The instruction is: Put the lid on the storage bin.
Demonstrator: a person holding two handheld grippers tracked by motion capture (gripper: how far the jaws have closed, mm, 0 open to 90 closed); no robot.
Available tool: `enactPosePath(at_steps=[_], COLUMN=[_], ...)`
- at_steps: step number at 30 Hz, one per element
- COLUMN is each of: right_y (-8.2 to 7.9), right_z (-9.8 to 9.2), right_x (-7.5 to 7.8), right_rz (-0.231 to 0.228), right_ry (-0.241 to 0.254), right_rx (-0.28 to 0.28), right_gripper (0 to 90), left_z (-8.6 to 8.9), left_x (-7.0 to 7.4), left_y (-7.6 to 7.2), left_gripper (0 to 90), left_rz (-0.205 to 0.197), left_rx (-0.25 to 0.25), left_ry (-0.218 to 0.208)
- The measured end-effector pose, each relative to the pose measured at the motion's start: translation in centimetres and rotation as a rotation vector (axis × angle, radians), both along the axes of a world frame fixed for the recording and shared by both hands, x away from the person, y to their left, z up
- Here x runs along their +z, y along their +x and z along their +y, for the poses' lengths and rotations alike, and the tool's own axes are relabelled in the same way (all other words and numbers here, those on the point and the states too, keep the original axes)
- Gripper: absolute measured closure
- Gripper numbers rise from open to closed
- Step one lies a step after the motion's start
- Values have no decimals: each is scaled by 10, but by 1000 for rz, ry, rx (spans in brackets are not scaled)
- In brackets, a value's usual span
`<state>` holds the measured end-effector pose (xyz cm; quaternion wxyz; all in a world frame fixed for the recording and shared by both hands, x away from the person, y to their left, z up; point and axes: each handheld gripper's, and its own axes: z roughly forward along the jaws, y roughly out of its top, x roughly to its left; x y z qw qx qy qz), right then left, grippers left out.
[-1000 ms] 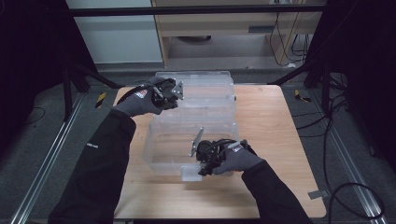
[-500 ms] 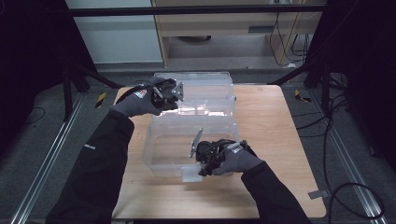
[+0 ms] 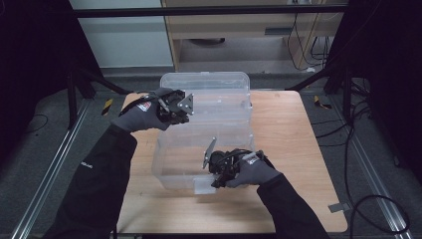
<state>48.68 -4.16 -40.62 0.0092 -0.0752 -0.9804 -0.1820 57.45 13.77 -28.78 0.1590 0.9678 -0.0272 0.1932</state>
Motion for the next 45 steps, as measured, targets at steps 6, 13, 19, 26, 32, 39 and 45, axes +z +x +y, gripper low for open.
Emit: enactPosePath(at_steps=[6, 13, 19, 26, 32, 39, 45], right_y=[-1, -1, -1, -2, -4, -8, -9], right_z=[-3, -3, -3, -3, -3, -6, -18], right_x=[-1, -1, -1, -1, 0, 4, 15], right_rz=[-3, -1, -10, -12, -25, -63, -84], right_ry=[20, 25, 24, 35, 28, 49, 134], right_rx=[-10, -4, 1, -1, -6, -32, -69], right_gripper=[655, 655, 655, 652, 648, 645, 602], left_z=[1, 1, 5, 10, 11, 11, 11], left_x=[0, -2, -5, -9, -12, -13, -13], left_y=[-13, -28, -38, -48, -56, -58, -58], left_gripper=[886, 884, 883, 880, 871, 867, 864], left_rz=[-6, -19, -15, 10, 1, -9, -8], left_rx=[-8, -17, -14, -19, -21, -20, -16], left_ry=[-6, 5, -20, -33, -29, -24, -26])
